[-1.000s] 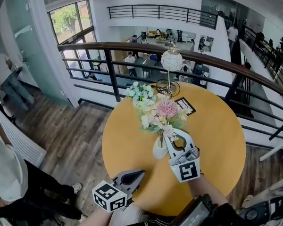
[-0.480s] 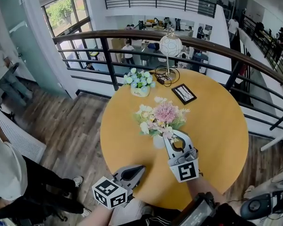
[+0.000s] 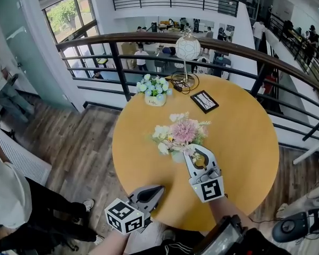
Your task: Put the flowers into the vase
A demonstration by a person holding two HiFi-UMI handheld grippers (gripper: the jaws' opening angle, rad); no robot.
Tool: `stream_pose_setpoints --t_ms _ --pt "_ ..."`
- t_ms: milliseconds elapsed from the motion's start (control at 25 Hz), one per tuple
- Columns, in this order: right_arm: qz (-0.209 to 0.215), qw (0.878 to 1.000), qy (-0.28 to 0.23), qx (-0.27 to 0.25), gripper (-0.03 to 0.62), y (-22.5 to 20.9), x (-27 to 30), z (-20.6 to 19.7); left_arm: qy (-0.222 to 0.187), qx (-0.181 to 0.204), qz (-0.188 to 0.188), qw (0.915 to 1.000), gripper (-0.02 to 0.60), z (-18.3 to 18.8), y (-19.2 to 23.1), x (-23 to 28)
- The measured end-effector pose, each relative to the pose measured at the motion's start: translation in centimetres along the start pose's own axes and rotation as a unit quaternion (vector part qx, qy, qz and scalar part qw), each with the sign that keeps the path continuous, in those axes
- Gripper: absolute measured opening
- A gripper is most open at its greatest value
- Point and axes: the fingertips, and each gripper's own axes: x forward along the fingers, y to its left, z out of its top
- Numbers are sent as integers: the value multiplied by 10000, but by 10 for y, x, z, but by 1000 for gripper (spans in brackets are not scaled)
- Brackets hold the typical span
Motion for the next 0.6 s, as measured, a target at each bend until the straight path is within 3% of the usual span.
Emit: stream_pose_setpoints --t_ms 280,600 --pt "47 9999 99 47 105 1 -5 -5 22 -30 -37 10000 6 -3 0 -2" --pt "106 9992 376 -105 231 2 -12 -16 -26 -76 -171 9998 6 -1 0 -2"
